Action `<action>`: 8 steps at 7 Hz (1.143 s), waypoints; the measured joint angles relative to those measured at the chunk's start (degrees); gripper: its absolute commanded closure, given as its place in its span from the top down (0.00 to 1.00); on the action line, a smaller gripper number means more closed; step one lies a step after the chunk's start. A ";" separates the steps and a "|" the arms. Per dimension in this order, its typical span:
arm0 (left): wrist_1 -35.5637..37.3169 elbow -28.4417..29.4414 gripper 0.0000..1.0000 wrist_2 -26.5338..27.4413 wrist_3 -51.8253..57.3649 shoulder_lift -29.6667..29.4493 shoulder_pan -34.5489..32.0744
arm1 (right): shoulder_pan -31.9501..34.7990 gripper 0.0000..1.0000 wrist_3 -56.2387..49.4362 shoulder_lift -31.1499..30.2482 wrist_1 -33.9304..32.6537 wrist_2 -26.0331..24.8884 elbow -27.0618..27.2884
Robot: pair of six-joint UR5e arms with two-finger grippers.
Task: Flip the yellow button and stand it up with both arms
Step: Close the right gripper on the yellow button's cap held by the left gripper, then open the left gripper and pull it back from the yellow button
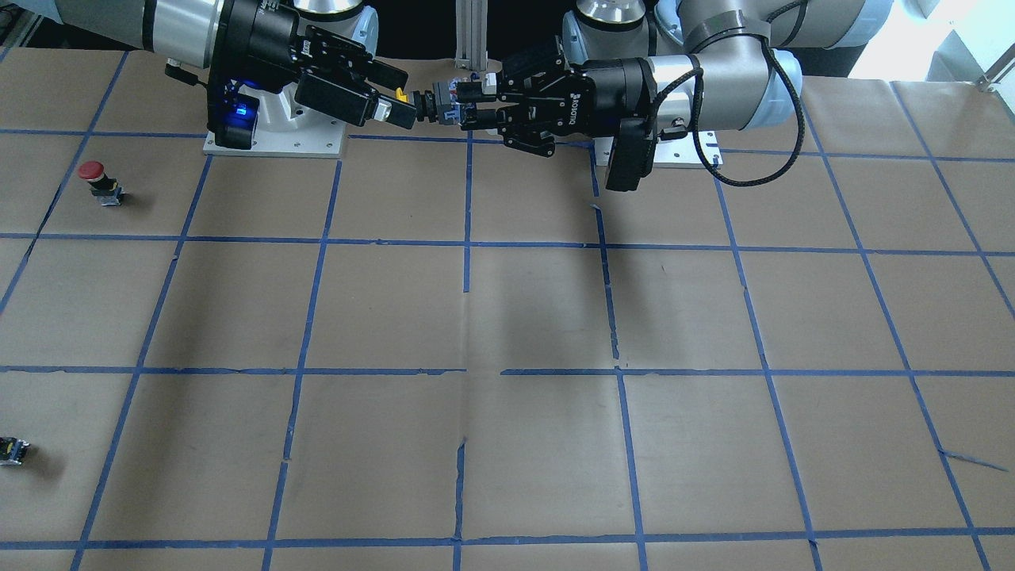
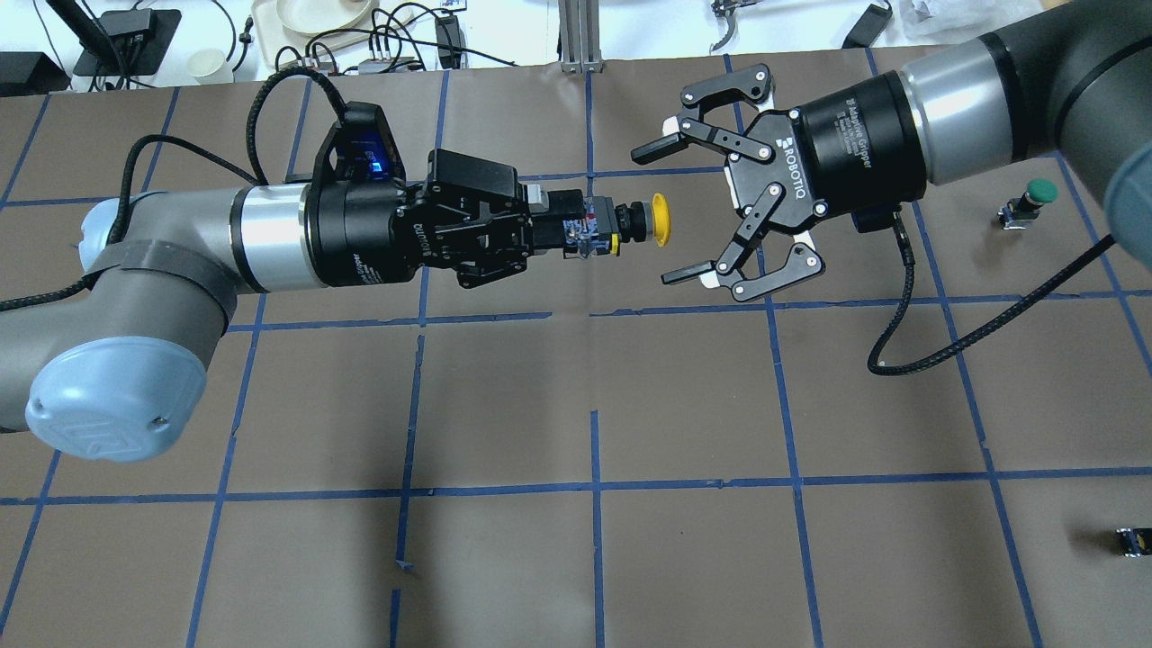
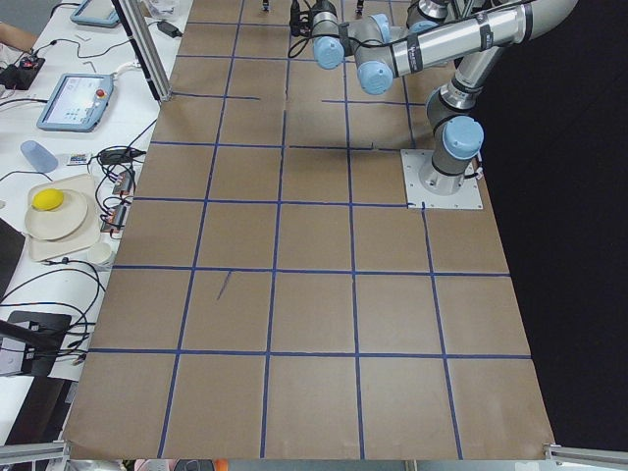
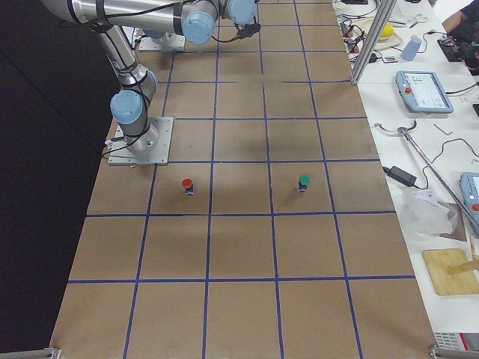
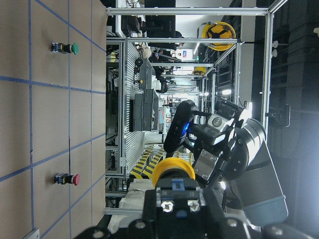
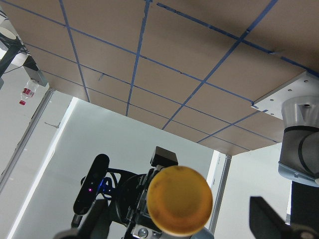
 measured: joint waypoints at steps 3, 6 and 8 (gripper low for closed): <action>0.15 -0.08 0.01 0.01 0.06 -0.09 -0.01 | 0.09 0.76 0.04 0.41 0.03 -0.25 -0.04; 0.42 -0.14 0.27 0.13 0.08 -0.07 -0.01 | -0.19 0.49 0.12 0.52 0.11 -0.49 -0.01; 0.42 -0.09 0.05 0.65 -0.15 -0.30 -0.01 | -0.27 0.33 0.26 0.55 0.73 -0.55 0.03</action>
